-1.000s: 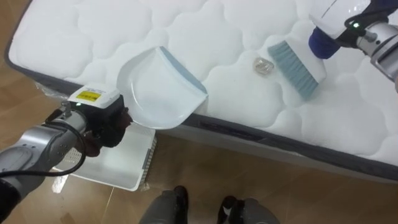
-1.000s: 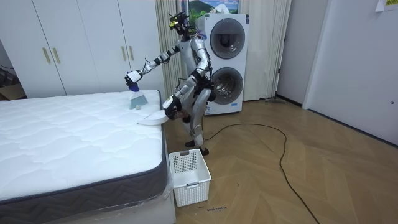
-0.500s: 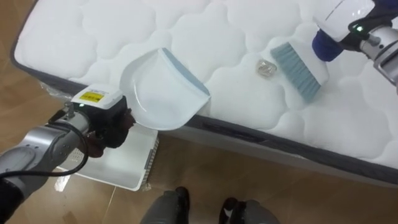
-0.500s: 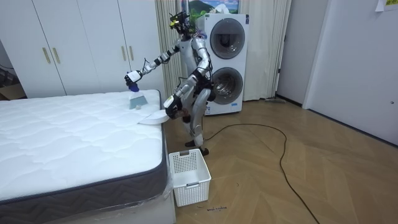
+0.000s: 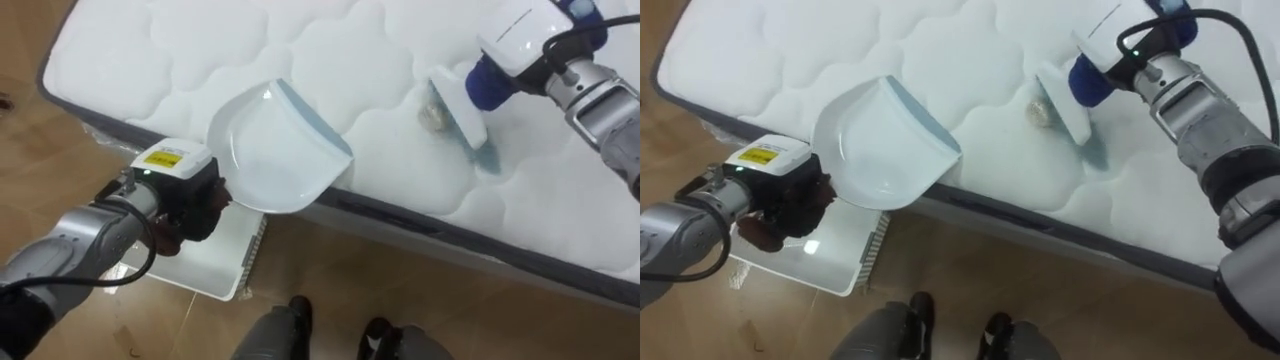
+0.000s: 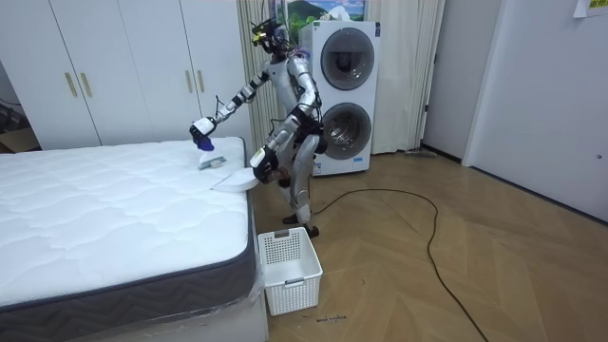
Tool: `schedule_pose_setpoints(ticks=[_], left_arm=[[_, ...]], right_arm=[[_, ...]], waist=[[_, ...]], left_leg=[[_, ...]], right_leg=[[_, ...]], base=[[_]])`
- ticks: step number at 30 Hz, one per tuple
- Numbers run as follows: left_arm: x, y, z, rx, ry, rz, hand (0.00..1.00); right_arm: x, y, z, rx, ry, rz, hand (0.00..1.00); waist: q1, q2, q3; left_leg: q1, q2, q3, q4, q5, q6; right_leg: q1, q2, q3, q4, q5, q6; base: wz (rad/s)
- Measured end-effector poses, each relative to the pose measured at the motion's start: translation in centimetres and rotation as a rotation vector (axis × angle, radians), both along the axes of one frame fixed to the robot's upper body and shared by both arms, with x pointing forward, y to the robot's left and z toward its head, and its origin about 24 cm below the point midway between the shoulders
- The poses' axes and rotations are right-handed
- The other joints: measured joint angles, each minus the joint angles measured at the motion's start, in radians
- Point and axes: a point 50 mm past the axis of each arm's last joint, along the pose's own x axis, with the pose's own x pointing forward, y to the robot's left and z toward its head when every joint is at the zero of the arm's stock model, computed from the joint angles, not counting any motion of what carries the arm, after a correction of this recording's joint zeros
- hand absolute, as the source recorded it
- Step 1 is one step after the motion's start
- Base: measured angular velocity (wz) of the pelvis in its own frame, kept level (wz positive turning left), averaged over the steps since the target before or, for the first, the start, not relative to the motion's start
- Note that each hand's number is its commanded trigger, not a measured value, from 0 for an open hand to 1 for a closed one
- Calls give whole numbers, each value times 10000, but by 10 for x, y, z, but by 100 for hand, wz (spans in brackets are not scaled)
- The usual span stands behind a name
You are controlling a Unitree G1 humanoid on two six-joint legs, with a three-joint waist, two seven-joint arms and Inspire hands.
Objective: Clean bed
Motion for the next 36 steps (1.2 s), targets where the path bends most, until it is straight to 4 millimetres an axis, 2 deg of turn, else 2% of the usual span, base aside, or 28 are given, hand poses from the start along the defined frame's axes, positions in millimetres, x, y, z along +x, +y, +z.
schedule_pose_setpoints(ticks=[3,7,13,21,24,31,36], left_arm=[[0,0,0,2,-17,25,100],[0,-2,1,-34,-43,4,100],[2,-6,1,-143,-82,-61,100],[2,-13,-1,-310,-47,-195,100],[3,-19,-1,-295,-76,-395,100],[2,-20,-3,-76,59,-330,100],[2,-21,-6,-3,146,-205,100]], right_arm=[[0,5,-2,89,-38,220,100],[2,21,-7,379,-66,702,100],[4,39,-13,721,35,1213,100],[5,80,-19,1433,219,2347,100],[5,95,-24,2413,570,2389,100],[6,106,-29,3907,1423,1746,100],[6,116,-32,4531,1996,1499,100]], waist=[[-7,0,0],[-7,12,8],[-12,91,57],[-19,119,42],[-3,119,40],[6,111,35],[-71,116,29]], left_leg=[[-70,-2,-3,39,2,-3],[-95,20,-9,63,2,-3],[-108,29,-60,9,3,-3],[-91,22,-54,-112,40,-62],[-52,-5,-37,-244,83,-62],[134,-44,108,-427,126,-62],[304,-37,134,-423,142,-86]], right_leg=[[-64,-1,1,-4,0,0],[-40,60,19,-116,2,-2],[-32,153,41,-164,41,17],[-111,168,230,-131,40,16],[-111,153,261,-161,40,17],[-105,166,592,-142,42,22],[30,181,619,-165,42,22]], base=[[0],[0],[0],[0],[1],[-2],[-1]])
